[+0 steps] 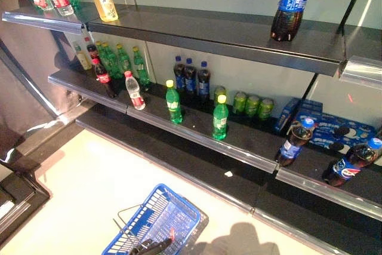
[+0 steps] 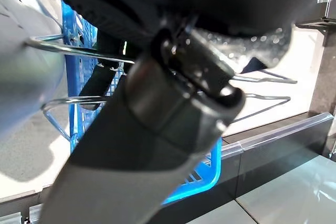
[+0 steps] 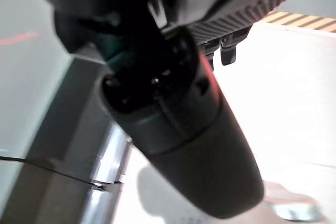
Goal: Pick up the drink and place into the basket.
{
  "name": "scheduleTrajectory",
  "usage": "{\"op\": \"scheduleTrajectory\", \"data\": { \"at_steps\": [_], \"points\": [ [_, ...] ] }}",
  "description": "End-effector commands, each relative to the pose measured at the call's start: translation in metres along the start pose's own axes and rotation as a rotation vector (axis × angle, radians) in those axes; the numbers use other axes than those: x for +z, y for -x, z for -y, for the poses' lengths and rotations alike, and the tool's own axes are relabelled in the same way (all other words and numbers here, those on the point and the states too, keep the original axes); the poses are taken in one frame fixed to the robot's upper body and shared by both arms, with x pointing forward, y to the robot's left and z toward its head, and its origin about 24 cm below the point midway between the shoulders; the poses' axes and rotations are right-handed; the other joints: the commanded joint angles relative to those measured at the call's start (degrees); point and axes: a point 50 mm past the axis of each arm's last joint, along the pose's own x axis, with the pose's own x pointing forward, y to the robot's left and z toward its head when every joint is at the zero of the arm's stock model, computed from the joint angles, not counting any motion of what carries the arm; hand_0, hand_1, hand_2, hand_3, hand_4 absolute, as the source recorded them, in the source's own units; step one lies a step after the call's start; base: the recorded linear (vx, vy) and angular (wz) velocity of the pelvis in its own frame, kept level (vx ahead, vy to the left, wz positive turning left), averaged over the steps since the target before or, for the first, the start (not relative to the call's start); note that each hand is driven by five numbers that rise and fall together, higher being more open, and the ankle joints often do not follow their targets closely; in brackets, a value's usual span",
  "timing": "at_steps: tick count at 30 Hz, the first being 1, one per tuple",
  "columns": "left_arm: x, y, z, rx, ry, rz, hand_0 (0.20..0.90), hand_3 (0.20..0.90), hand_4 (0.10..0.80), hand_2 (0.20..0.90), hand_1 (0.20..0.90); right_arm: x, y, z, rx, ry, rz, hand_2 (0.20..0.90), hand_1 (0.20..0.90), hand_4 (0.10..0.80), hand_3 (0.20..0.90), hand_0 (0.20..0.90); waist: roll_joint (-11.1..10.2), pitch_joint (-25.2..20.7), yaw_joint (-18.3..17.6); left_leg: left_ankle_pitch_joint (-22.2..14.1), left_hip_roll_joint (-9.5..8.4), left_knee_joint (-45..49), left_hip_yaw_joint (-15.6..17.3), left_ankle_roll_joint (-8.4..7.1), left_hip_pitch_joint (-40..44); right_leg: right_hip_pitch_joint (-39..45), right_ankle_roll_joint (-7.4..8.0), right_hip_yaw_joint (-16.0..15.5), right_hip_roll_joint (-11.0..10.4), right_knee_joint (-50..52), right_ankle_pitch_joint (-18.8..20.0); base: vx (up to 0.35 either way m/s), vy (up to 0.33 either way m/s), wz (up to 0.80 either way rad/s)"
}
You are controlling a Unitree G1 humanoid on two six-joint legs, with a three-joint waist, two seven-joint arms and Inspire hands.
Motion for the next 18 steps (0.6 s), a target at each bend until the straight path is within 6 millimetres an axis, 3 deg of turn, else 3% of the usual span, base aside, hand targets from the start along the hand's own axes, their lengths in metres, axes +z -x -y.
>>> {"op": "scheduleTrajectory", "data": {
  "at_steps": [1, 3, 5, 6, 11, 16, 18],
  "points": [
    [0.031, -0.006, 0.022, -0.124, -0.075, 0.129, 0.300, 0.200, 0.100, 0.300, 0.300, 0.050, -0.007, 0.024, -0.118, -0.064, 0.204, 0.900, 0.900, 0.800, 0.900, 0.900, -2.41, 1.61, 2.50, -0.54, 0.64, 0.29, 2.97, -0.06, 0.97, -0.39, 1.14, 3.82, -3.32, 1.59, 0.91, -0.021, -0.032, -0.01],
    [0.035, -0.005, 0.017, -0.122, -0.083, 0.143, 0.300, 0.200, 0.100, 0.300, 0.300, 0.079, -0.002, 0.026, -0.087, -0.101, 0.403, 0.900, 0.900, 0.800, 0.900, 0.900, -3.08, 1.95, 2.64, -0.62, 0.61, 0.29, 2.93, 0.24, 0.87, -0.56, 1.21, 4.14, -3.15, 1.61, 1.07, -0.038, -0.060, 0.00],
    [0.036, -0.005, 0.016, -0.120, -0.085, 0.147, 0.300, 0.200, 0.100, 0.300, 0.300, 0.087, 0.001, 0.026, -0.082, -0.109, 0.459, 0.900, 0.900, 0.800, 0.900, 0.900, -3.30, 2.02, 2.66, -0.60, 0.61, 0.29, 2.90, 0.31, 0.82, -0.58, 1.25, 4.22, -3.13, 1.57, 1.15, -0.030, -0.048, 0.00],
    [0.040, -0.005, 0.016, -0.117, -0.090, 0.157, 0.300, 0.200, 0.100, 0.300, 0.300, 0.107, 0.010, 0.025, -0.075, -0.121, 0.573, 0.900, 0.900, 0.800, 0.900, 0.900, -3.77, 2.22, 2.57, -0.53, 0.60, 0.29, 2.76, 0.46, 0.69, -0.65, 1.31, 4.39, -3.06, 1.53, 1.34, -0.034, -0.055, 0.00],
    [0.044, -0.003, 0.018, -0.109, -0.078, 0.174, 0.300, 0.200, 0.100, 0.300, 0.300, 0.149, 0.044, 0.018, -0.052, -0.127, 0.784, 0.900, 0.900, 0.800, 0.900, 0.900, -4.58, 2.43, 1.75, -0.32, 0.60, 0.29, 2.49, 0.59, 0.45, -0.82, 1.51, 4.69, -2.99, 1.41, 1.82, -0.020, -0.035, 0.00],
    [0.045, -0.001, 0.016, -0.095, -0.063, 0.180, 0.300, 0.200, 0.100, 0.300, 0.300, 0.172, 0.084, 0.020, -0.031, -0.106, 0.998, 0.900, 0.900, 0.800, 0.900, 0.900, -4.98, 2.39, 0.61, -0.17, 0.49, 0.29, 2.09, 0.87, 0.12, -1.25, 1.71, 5.12, -3.01, 1.29, 2.17, 0.000, 0.000, 0.00],
    [0.044, -0.001, 0.016, -0.093, -0.062, 0.179, 0.300, 0.200, 0.100, 0.300, 0.300, 0.174, 0.088, 0.022, -0.032, -0.108, 1.020, 0.900, 0.900, 0.800, 0.900, 0.900, -4.97, 2.33, 0.53, -0.17, 0.48, 0.29, 2.07, 0.90, 0.09, -1.30, 1.72, 5.16, -3.01, 1.29, 2.18, 0.000, 0.000, 0.00]
  ]
}}
